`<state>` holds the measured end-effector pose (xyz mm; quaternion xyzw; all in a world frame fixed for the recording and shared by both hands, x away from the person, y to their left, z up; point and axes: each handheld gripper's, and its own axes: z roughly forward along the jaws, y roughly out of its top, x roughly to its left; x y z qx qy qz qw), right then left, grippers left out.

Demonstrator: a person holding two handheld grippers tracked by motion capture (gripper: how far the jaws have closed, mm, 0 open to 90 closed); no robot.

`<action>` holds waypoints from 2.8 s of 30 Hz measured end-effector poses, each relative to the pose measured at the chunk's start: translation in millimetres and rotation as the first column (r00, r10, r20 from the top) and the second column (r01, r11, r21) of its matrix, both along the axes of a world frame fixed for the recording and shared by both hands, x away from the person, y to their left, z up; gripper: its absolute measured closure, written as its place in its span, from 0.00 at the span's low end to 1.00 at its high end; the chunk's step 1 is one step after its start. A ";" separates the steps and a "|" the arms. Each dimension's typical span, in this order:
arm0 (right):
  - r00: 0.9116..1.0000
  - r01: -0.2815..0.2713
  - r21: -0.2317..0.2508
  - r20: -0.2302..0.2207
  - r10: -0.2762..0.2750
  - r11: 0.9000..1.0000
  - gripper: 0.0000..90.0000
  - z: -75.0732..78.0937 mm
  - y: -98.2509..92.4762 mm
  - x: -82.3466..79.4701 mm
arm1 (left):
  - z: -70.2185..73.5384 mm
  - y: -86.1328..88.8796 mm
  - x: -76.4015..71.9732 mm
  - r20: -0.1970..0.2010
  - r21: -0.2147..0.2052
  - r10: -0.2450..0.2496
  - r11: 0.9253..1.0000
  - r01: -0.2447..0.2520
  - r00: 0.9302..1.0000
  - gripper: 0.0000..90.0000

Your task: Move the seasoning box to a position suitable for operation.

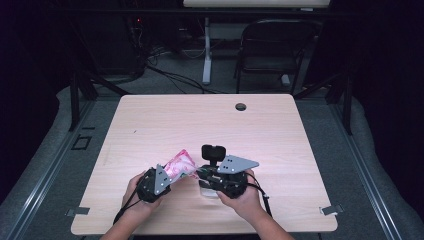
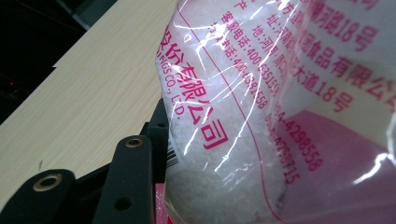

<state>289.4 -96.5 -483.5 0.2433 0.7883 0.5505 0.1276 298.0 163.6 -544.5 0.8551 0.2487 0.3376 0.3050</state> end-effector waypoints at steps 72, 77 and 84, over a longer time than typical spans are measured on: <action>0.997 0.028 -0.033 -0.073 -0.030 0.999 1.00 0.6 -24.8 3.5 | 23.8 -16.2 -3.7 0.269 0.130 0.075 0.985 -0.113 0.960 0.69; 0.998 0.017 -0.048 -0.067 -0.020 0.999 1.00 -1.6 -23.0 2.2 | 22.5 -15.0 -5.1 0.266 0.150 0.066 0.983 -0.109 0.962 0.69; 0.998 0.009 -0.052 -0.068 -0.013 0.999 1.00 -2.4 -24.5 1.3 | 22.1 -16.7 -8.0 0.296 0.173 0.055 0.979 -0.111 0.954 0.69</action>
